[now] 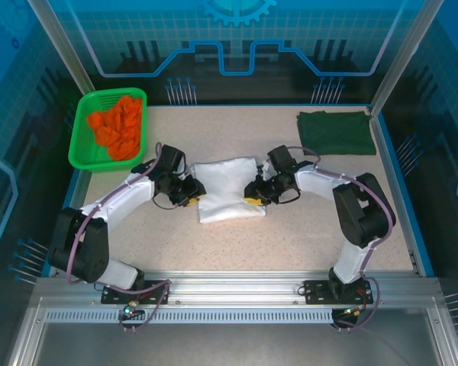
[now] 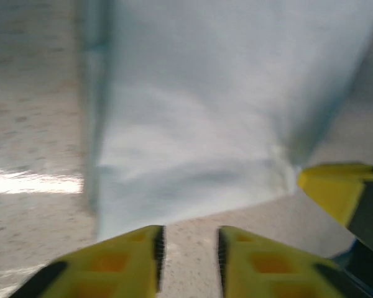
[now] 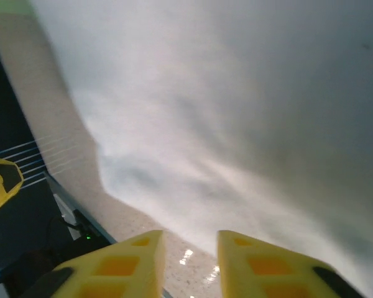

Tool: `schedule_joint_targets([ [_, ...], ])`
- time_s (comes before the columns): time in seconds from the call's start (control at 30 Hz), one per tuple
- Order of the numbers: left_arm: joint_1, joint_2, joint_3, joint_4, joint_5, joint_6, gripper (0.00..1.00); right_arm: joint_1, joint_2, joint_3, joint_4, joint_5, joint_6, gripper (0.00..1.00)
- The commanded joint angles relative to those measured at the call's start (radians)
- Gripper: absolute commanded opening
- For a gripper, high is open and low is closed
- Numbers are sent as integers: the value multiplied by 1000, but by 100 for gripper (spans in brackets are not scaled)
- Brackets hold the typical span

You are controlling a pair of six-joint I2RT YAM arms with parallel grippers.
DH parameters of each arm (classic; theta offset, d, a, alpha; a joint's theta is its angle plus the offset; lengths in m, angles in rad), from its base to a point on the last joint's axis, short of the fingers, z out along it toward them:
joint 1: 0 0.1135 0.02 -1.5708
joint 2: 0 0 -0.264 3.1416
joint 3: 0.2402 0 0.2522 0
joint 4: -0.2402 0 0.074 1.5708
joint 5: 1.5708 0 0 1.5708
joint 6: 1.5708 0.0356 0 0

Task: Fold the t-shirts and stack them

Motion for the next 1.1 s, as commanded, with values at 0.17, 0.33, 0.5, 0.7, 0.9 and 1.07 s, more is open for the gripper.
schedule_joint_targets([
  [0.17, -133, 250, 65, 108, 258, 61, 17, -19, -2, -66, -19, -14, -66, 8],
  [0.33, -134, 300, -6, 26, 143, 128, 14, -49, 20, -127, -54, 26, -111, 8],
  [0.5, -101, 227, -145, -23, -57, 145, 18, -100, 65, -151, -74, 47, -155, 9],
  [0.7, -23, 131, -205, -32, -90, 173, 33, -88, 7, -163, -97, 62, -178, 14],
  [0.9, 35, -8, -108, -156, -149, 200, 59, -79, -163, -162, -98, 94, -146, 20],
  [1.07, 106, -72, -35, -120, -35, 166, 56, -42, -176, -32, -109, 135, -91, 29],
])
